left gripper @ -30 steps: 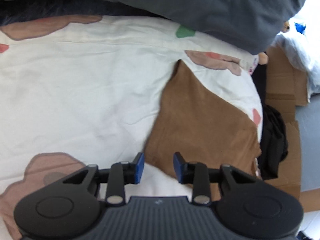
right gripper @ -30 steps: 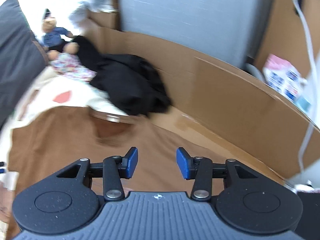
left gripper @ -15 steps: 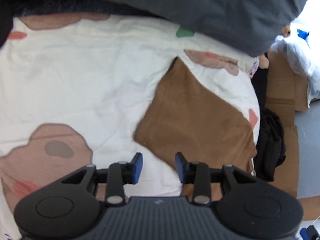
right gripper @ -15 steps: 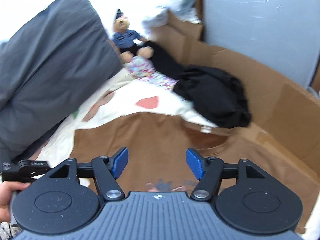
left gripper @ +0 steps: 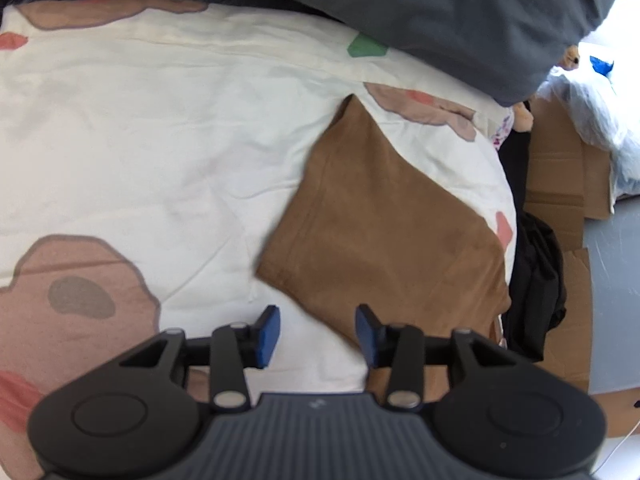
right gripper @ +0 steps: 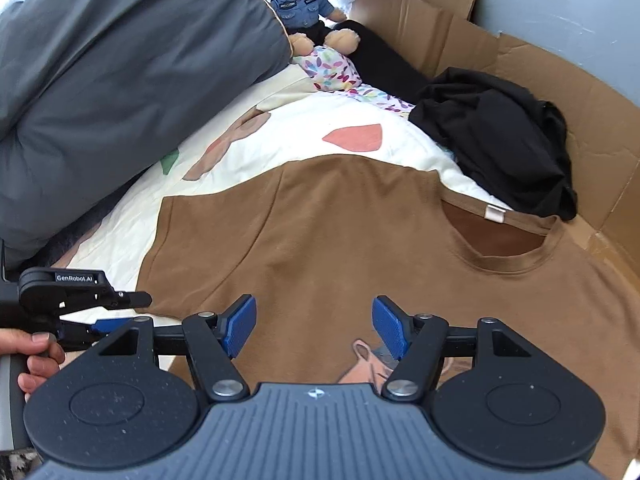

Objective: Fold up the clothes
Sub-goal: 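Move the open left tool to the side edge of the brown shirt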

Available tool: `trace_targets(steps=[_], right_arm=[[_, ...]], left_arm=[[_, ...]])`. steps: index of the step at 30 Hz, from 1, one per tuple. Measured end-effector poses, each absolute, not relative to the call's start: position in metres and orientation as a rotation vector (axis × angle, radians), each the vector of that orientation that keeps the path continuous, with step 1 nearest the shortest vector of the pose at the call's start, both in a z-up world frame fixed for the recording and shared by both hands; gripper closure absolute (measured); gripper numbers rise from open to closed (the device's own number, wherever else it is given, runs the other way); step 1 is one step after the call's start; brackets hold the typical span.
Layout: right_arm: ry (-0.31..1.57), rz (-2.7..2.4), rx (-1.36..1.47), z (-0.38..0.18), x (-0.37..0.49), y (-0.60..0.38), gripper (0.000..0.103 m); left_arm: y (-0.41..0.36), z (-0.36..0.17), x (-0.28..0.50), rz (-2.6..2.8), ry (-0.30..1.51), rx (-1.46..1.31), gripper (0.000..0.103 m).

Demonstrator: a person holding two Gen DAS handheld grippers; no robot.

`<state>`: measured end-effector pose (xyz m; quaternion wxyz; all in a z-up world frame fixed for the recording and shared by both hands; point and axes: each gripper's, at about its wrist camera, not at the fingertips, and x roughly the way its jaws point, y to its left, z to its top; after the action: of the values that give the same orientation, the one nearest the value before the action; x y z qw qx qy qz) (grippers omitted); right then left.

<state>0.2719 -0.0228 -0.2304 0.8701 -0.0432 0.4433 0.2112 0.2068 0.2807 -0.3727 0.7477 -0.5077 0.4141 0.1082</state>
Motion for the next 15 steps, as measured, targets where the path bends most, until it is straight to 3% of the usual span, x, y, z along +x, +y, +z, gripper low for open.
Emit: trace_targets(steps=[5, 15], right_arm=[[0.944, 0.43, -0.081, -0.235, 0.27, -0.022, 0.034], [0.984, 0.416, -0.03, -0.235, 0.266, -0.031, 0.034]], left_arm=[[0.286, -0.382, 0.192, 0.245, 0.9, -1.171, 0.063], [0.289, -0.387, 0.186, 0.242, 0.878, -1.201, 0.062]])
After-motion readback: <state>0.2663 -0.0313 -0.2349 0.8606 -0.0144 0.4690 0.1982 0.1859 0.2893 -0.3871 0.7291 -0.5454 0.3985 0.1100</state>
